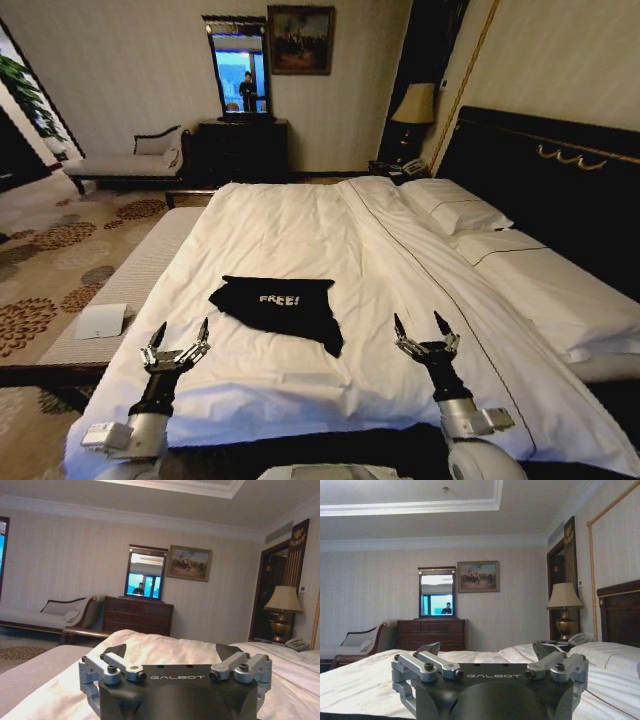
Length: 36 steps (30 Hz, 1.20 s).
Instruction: Fold the clothes on the bed.
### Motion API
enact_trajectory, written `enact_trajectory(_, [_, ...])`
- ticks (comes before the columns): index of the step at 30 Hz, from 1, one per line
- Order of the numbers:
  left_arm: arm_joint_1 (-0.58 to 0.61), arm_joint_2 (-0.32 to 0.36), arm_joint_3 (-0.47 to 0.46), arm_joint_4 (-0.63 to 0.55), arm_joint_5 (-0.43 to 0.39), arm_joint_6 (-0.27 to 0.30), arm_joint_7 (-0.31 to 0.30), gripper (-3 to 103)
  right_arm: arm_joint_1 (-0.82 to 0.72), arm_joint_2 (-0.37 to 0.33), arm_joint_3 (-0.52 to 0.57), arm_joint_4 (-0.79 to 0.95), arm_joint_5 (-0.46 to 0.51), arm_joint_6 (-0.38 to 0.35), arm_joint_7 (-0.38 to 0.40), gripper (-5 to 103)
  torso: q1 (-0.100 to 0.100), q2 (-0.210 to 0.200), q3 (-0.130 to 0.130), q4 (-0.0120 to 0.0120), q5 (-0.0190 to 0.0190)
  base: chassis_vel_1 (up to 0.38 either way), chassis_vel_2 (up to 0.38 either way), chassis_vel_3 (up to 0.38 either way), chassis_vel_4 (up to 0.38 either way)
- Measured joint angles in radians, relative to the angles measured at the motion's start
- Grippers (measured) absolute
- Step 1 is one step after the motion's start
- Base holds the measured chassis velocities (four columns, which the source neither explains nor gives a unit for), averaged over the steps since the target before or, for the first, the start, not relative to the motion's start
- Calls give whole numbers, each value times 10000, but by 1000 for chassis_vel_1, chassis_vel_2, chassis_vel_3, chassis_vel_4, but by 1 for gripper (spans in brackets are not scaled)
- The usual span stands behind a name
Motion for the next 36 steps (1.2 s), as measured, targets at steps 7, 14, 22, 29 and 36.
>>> enact_trajectory(7, [-61,35,-6,137,-54,1,0,100,3,58,-72,-81,-112,1,-4,100,0,1,0,0,0,38,63,-42,-51])
enact_trajectory(14, [-126,70,-29,345,-109,-19,0,100,41,119,-204,-229,-202,27,5,100,0,0,0,0,0,26,65,-18,-75])
enact_trajectory(22, [-275,133,-98,683,-104,34,-169,100,163,193,-482,-467,-106,410,9,100,0,0,0,0,-1,34,57,-27,-58])
enact_trajectory(29, [-647,252,-246,1749,-61,779,-799,100,270,361,-699,-892,-158,834,93,100,0,0,0,0,1,0,0,0,0])
enact_trajectory(36, [-1412,614,-359,2485,-1161,1758,-1189,100,573,396,-1012,-1239,-302,905,315,100,0,1,0,3,-1,0,0,0,0])
